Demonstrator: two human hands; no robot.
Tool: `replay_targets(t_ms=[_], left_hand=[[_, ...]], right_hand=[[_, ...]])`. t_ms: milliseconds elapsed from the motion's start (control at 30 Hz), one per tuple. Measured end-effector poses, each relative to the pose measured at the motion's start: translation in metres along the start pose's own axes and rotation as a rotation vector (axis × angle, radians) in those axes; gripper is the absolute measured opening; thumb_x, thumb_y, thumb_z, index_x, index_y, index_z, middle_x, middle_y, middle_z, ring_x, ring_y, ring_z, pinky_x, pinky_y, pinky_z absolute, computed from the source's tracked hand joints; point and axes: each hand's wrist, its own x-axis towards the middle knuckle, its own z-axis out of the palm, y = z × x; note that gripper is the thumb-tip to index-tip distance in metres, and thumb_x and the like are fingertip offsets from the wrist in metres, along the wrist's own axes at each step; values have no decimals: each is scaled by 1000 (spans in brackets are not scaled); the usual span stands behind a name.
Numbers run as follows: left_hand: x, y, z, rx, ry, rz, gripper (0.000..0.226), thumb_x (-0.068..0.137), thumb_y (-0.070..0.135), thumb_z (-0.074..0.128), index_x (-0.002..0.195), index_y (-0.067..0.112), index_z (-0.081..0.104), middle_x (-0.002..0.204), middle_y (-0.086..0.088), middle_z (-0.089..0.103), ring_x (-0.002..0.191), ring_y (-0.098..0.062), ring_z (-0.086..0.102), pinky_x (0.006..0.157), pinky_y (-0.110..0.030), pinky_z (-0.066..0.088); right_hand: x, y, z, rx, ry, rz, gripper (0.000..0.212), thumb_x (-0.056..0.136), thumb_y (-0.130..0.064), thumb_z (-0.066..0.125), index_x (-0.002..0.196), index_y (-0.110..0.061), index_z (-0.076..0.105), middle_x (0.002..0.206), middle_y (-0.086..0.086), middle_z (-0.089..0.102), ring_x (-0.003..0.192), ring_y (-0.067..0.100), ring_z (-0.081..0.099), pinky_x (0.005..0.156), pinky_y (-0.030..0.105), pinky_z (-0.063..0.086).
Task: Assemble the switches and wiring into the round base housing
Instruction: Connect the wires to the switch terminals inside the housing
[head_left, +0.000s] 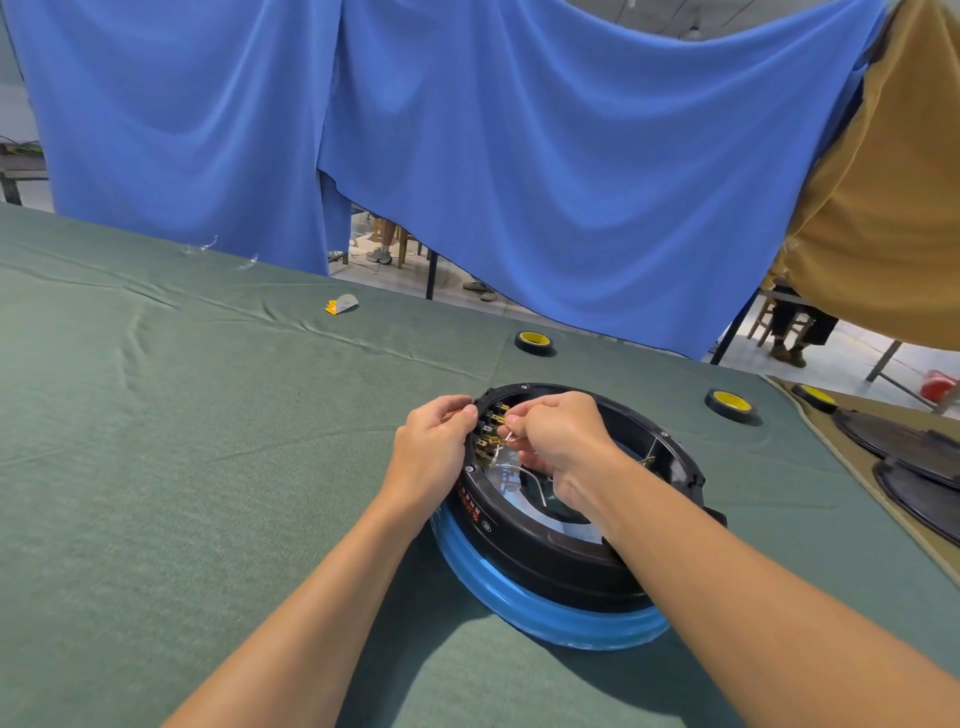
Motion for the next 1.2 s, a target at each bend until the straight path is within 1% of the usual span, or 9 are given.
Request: replay_targets(t_ms=[200,367,600,800,900,1000,1100,1200], left_hand=[[-1,0,0,1,-5,0,30,97,21,53,121,11,68,109,-4,72,108,-21,65,102,-47,47],[0,1,0,5,-5,-2,30,97,21,53,120,11,68,110,-5,72,109,-22,64,102,-47,47],[-2,2,0,7,-5,-7,31,97,22,53,122,11,67,112,-6,71,110,-23,64,102,-47,47],[-3,3,0,-10,-2,-12,31,94,23,55,119,11,69,110,-4,72,109,-22,65,102,-47,47],[-5,4,0,-12,-8,-3,41,86,32,54,118,12,70,109,-3,72,108,-21,65,102,-48,47],[-5,4,-1,-16,-14,-5,48,81,37,53,119,13,69,109,-3,72,108,-21,65,101,-48,48],[-4,3,-1,-11,-18,-8,35,92,28,54,120,12,69,111,-3,72,109,-21,65,102,-47,47],[-2,1,-1,-4,-7,-13,31,96,23,54,121,12,68,112,-4,71,109,-21,64,102,-47,47]], right_hand=[[1,0,1,20,12,20,12,90,0,61,85,-3,71,80,10,72,75,19,68,68,29,56],[2,1,3,23,16,3,11,89,-3,62,85,-7,71,77,7,73,72,16,69,68,29,57],[2,4,3,43,34,0,14,90,-2,61,82,-8,70,76,7,72,71,16,68,63,27,55],[0,4,1,56,22,-5,15,91,-3,60,81,-9,70,78,7,72,72,17,68,66,29,55],[0,3,1,55,24,-9,15,91,-3,60,81,-9,71,78,7,72,73,17,68,67,29,55],[0,3,2,55,24,-7,14,91,-3,60,84,-7,71,79,8,72,72,16,68,63,27,55],[1,4,3,46,30,-13,15,91,-3,61,82,-9,71,78,6,72,71,15,68,62,26,55],[1,5,3,34,35,-19,18,91,-3,61,78,-10,70,76,6,72,71,15,68,62,26,55]])
